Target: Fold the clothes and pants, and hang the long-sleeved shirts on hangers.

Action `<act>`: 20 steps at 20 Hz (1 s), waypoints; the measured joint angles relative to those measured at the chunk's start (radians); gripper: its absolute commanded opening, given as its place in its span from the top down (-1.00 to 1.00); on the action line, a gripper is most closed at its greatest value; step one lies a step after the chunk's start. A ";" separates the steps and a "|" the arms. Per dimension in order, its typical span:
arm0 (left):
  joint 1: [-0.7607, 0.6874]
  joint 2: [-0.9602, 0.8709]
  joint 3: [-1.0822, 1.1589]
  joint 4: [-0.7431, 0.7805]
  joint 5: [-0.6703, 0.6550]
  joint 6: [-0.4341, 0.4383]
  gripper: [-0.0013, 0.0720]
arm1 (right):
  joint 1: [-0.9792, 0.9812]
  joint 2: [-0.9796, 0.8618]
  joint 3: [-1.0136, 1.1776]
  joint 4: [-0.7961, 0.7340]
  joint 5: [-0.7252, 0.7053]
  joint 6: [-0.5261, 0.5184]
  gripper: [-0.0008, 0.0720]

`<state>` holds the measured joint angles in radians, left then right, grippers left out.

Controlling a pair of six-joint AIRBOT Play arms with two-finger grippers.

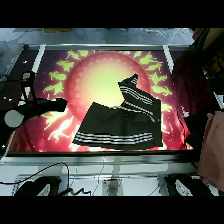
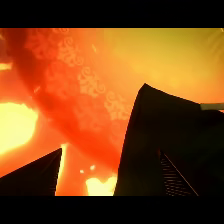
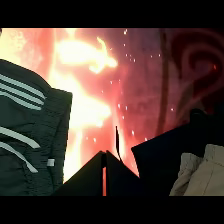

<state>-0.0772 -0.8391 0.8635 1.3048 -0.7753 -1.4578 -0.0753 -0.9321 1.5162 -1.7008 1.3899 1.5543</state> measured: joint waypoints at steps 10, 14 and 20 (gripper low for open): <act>0.000 0.000 0.000 0.000 0.004 0.000 -0.90 | -0.051 -0.075 -0.080 -0.008 0.088 -0.187 0.92; 0.000 0.000 0.000 0.000 0.003 0.000 -0.90 | -0.185 -0.100 -0.341 0.156 0.130 -0.325 0.92; 0.002 -0.004 0.000 0.030 -0.005 0.000 -0.22 | -0.377 -0.108 -0.812 0.443 0.029 -0.502 0.18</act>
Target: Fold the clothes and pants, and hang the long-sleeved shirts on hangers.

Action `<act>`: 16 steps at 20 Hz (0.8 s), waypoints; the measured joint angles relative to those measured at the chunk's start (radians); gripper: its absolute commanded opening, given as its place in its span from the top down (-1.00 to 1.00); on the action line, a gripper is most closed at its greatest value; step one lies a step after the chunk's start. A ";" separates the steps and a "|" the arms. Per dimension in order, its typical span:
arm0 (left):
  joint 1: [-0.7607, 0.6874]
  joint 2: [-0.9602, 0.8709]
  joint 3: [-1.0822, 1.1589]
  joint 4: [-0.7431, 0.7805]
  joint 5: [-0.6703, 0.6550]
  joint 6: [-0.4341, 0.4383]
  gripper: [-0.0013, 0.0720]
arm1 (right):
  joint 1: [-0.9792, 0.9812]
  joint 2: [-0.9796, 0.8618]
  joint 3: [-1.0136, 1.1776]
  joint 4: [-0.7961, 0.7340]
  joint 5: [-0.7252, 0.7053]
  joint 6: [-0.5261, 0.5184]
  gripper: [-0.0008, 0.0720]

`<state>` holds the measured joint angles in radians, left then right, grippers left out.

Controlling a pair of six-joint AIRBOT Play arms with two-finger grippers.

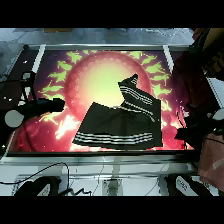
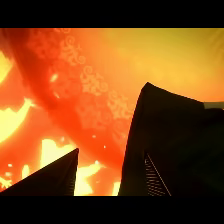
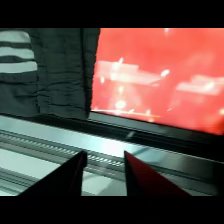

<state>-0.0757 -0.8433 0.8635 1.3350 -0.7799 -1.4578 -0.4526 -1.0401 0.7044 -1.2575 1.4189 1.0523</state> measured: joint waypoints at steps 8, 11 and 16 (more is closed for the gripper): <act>0.032 -0.132 0.000 0.090 -0.116 0.004 -0.25 | -0.048 -0.036 -0.279 0.156 -0.200 0.003 -0.25; 0.092 -0.193 0.000 0.072 -0.155 0.016 -0.25 | -0.051 -0.092 -0.290 0.230 -0.213 0.010 -0.25; 0.260 -0.280 0.000 -0.079 -0.312 0.173 -0.25 | -0.051 -0.182 -0.296 0.304 -0.188 -0.009 -0.05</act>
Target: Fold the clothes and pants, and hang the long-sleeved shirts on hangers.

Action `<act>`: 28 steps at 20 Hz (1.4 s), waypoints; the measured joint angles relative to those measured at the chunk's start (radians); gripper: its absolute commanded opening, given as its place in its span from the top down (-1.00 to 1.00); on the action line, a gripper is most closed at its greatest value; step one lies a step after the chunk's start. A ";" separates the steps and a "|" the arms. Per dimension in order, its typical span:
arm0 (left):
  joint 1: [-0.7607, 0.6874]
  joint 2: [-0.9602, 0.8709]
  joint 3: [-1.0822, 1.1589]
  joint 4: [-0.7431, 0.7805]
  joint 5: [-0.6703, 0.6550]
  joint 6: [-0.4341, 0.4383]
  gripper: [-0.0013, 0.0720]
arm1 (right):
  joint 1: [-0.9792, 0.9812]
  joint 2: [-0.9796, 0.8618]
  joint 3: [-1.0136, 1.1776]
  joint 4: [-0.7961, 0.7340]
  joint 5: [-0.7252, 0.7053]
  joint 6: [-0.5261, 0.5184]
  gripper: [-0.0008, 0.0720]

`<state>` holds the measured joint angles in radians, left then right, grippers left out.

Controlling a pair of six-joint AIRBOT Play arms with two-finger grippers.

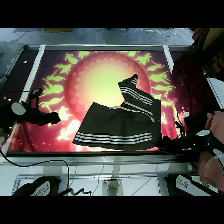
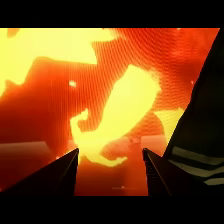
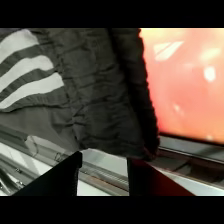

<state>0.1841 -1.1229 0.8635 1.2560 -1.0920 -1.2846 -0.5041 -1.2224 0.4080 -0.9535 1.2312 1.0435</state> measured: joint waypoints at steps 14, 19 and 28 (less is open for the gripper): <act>0.142 -0.295 -0.003 -0.193 -0.219 0.246 -0.75 | 0.000 -0.037 0.127 0.093 -0.135 -0.089 -0.18; 0.071 -0.320 -0.076 -0.274 -0.224 0.288 -0.74 | 0.000 -0.037 0.200 -0.001 -0.092 -0.012 -0.45; -0.177 -0.325 -0.143 -0.334 -0.169 0.322 -0.73 | 0.000 -0.039 0.291 -0.118 -0.074 0.085 -0.45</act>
<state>0.0074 -1.4479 0.7204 0.9218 -1.2613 -0.9627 -0.5045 -1.2610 0.6991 -1.0718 1.1576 1.1290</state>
